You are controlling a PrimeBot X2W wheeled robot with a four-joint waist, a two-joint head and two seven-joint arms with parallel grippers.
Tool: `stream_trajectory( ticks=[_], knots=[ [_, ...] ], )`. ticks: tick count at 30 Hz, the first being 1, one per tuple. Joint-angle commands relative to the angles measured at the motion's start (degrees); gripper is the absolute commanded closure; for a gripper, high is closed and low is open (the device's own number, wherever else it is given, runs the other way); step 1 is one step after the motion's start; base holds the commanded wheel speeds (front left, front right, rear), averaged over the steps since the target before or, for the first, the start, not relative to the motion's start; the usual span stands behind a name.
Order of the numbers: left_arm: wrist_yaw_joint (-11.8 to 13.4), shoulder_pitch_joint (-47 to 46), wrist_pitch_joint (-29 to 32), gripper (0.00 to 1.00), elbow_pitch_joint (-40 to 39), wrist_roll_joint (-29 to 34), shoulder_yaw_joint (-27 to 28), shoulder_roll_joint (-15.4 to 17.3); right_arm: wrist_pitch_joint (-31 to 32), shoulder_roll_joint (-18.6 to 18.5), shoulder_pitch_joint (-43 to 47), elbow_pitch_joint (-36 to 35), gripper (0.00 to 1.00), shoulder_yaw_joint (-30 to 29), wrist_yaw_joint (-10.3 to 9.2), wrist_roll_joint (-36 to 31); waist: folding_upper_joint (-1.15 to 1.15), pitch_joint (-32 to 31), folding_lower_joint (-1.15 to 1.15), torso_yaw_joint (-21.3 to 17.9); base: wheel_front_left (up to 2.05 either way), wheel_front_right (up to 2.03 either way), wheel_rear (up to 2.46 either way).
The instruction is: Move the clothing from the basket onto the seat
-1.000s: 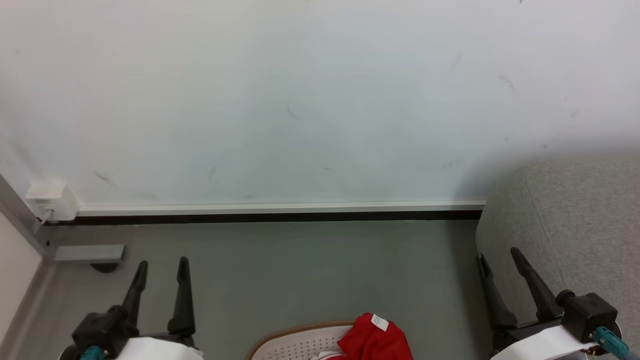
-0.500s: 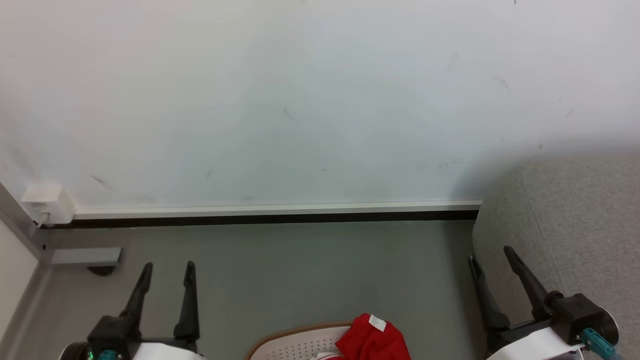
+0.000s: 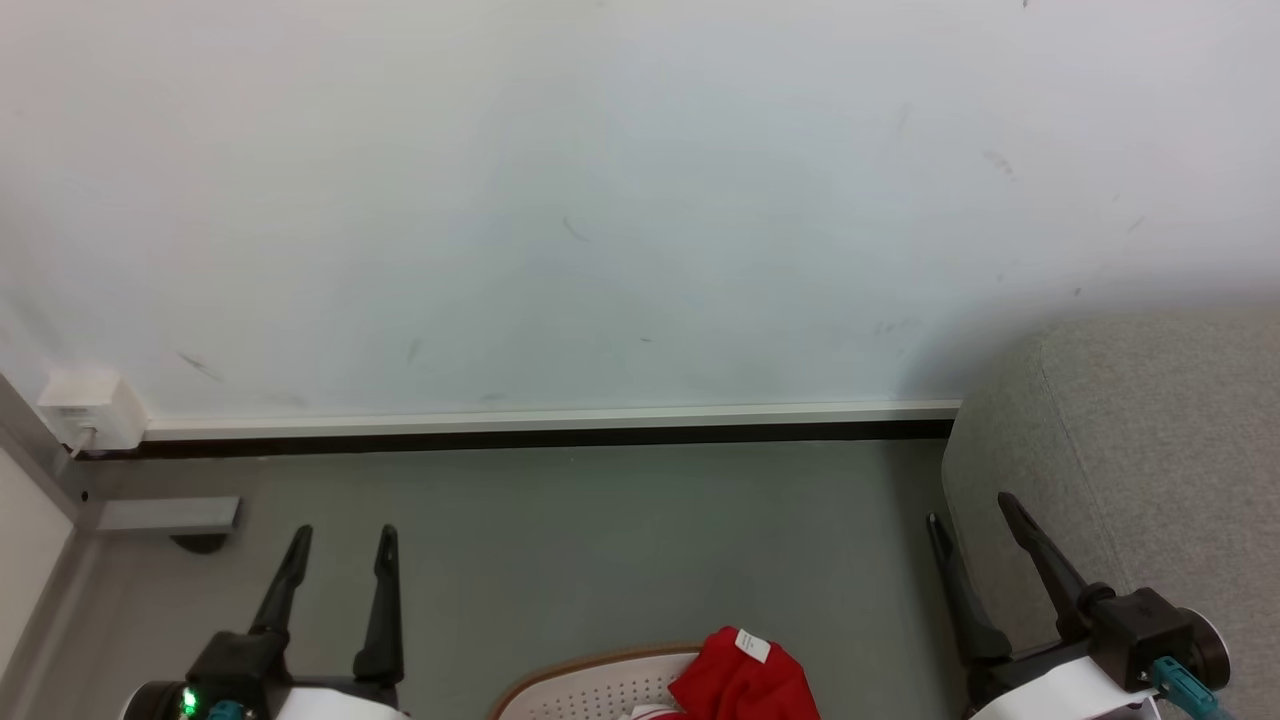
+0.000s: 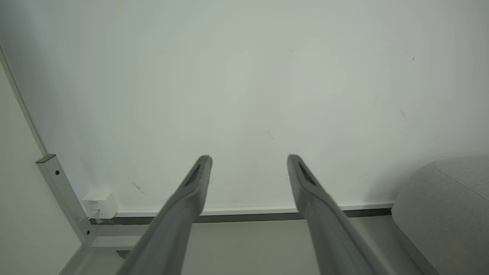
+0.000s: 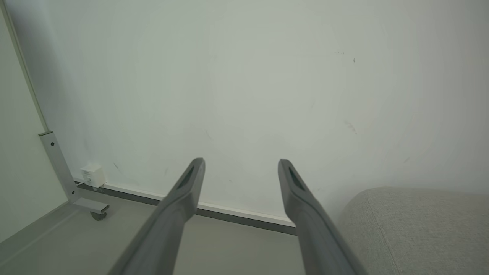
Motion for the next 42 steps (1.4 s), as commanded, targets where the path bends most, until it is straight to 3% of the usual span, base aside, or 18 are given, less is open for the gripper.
stream_trajectory(
  ticks=[1,26,34,42],
  knots=[
    [0.00,0.49,-0.04,0.00,0.01,0.24,0.22,0.41,-0.29,-0.20,-0.70,0.10,0.00,0.11,-0.12,-0.06,0.00,0.04,0.00,-0.02,0.00,0.00,0.00],
    [-1.00,-1.12,-0.04,0.00,0.15,-1.08,0.23,0.30,-0.24,0.15,-2.38,-1.91,0.00,-1.29,-0.12,0.35,0.00,2.93,0.00,-2.62,0.00,0.00,0.00],
    [-2.49,-4.39,-0.03,0.00,2.93,0.29,-1.58,1.06,-0.23,0.81,-5.88,-4.20,0.00,-2.39,-0.12,-0.98,0.00,9.37,0.00,-5.63,0.00,0.00,0.00],
    [-4.09,-9.62,-0.04,0.00,9.14,1.54,-5.11,4.00,-0.24,2.30,-10.50,-6.95,0.00,-3.48,-0.12,-1.29,0.00,17.57,0.00,-8.79,0.00,0.00,0.00]
  ],
)
